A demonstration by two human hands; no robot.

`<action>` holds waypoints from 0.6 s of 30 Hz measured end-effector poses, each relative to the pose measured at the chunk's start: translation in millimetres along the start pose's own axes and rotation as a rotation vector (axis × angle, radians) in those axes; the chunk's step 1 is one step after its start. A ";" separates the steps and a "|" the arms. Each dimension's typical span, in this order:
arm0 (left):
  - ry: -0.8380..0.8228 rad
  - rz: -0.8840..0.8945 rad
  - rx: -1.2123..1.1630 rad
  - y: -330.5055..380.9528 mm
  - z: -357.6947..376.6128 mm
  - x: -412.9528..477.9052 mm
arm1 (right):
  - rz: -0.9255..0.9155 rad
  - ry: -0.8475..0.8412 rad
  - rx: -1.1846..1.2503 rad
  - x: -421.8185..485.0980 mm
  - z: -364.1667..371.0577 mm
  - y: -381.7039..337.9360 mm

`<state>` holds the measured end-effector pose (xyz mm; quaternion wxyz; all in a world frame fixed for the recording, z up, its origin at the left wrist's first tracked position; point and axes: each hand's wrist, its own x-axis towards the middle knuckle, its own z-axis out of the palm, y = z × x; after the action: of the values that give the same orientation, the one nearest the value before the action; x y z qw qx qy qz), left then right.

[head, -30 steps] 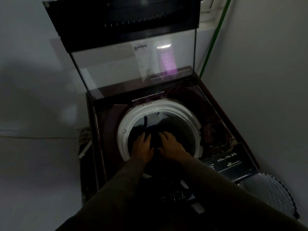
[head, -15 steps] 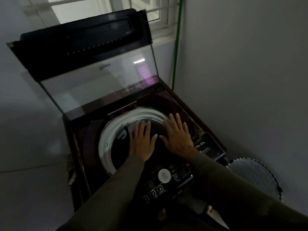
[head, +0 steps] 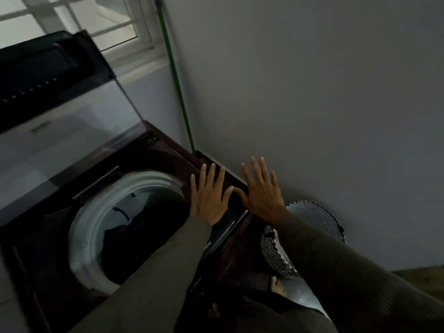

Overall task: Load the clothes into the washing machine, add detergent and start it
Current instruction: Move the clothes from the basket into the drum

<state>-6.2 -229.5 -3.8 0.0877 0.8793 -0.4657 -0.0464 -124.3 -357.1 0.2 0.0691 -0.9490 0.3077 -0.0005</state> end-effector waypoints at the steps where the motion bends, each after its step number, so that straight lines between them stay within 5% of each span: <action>1: -0.005 0.019 -0.001 12.2 2.6 5.4 | 0.016 -0.004 0.006 -2.7 0.4 13.7; 18: -0.304 0.220 0.060 183.1 100.1 47.9 | 0.238 -0.215 0.167 -71.5 79.4 188.8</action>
<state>-144.1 -381.1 -65.8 -0.0054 0.8082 -0.5683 -0.1547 -289.0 -456.2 -100.3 0.1799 -0.8914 0.4075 0.0837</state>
